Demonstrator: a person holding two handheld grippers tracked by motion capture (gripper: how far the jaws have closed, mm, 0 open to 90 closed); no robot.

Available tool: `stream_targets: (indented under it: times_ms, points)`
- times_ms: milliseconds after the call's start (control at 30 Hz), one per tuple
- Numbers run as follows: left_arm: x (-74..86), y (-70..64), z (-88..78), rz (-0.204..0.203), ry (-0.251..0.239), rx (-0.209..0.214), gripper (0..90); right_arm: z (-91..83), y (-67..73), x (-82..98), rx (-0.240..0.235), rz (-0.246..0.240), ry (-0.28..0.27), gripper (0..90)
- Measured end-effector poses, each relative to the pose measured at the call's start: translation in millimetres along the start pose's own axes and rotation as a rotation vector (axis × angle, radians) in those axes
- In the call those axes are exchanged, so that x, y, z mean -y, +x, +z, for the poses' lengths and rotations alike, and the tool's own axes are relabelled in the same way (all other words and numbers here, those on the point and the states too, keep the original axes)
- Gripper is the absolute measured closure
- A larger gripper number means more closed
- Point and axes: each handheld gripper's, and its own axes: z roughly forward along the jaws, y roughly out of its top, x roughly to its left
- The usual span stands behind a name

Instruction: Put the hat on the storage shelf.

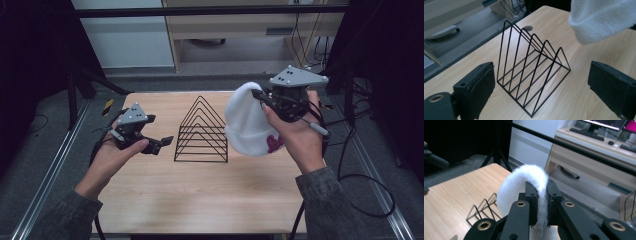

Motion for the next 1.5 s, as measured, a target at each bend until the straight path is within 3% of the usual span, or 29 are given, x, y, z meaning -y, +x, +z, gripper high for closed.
stream_targets:
  times_ms: [167,333,467,600,767,833,933,1033,1100,1167,1233,1333,1400,1500]
  points:
    - [-3.1,5.8,0.4,-0.029,-0.014,0.024,7.0,6.6,6.5,-18.8,-0.026,-0.008,-0.023,83.1]
    - [-11.9,1.1,2.0,-0.007,-0.021,0.046,7.0,11.5,9.8,-36.5,-0.053,0.017,-0.063,83.1]
    - [-16.6,-4.5,6.1,-0.002,-0.045,0.057,9.7,14.7,14.1,-49.9,-0.056,0.011,-0.085,83.2]
    - [-20.0,-12.8,16.7,0.007,-0.049,0.081,11.9,16.7,16.3,-59.2,-0.057,0.019,-0.104,83.2]
    - [-29.2,-14.0,28.3,0.002,-0.071,0.115,12.2,17.8,18.2,-73.8,-0.065,0.019,-0.131,83.2]
    - [-33.2,-12.9,35.9,0.012,-0.077,0.124,12.4,22.3,20.1,-79.7,-0.071,0.015,-0.137,83.1]
    - [-34.7,-8.4,43.2,-0.005,-0.083,0.141,12.5,31.0,22.7,-81.3,-0.086,0.03,-0.137,83.1]
    - [-32.1,-0.4,48.7,-0.025,-0.069,0.149,12.3,39.2,27.7,-80.5,-0.108,0.027,-0.13,83.2]
    - [-29.3,5.1,53.2,-0.014,-0.065,0.146,9.8,42.8,32.1,-80.5,-0.127,0.025,-0.129,83.1]
    - [-26.1,9.6,57.0,-0.023,-0.07,0.17,7.1,45.3,37.1,-80.8,-0.145,0.018,-0.128,83.1]
    - [-24.1,10.0,61.6,-0.016,-0.057,0.16,7.3,47.3,41.7,-81.5,-0.154,0.01,-0.127,83.1]
    - [-23.1,7.5,66.1,-0.028,-0.023,0.155,10.7,48.7,45.4,-82.3,-0.157,0.005,-0.133,83.1]
    - [-23.4,5.7,68.6,-0.065,-0.012,0.16,16.9,50.6,45.6,-82.3,-0.155,0.004,-0.136,83.1]
    - [-24.5,1.6,73.3,-0.044,0.0,0.143,30.7,52.4,46.4,-82.9,-0.161,0.01,-0.139,83.1]
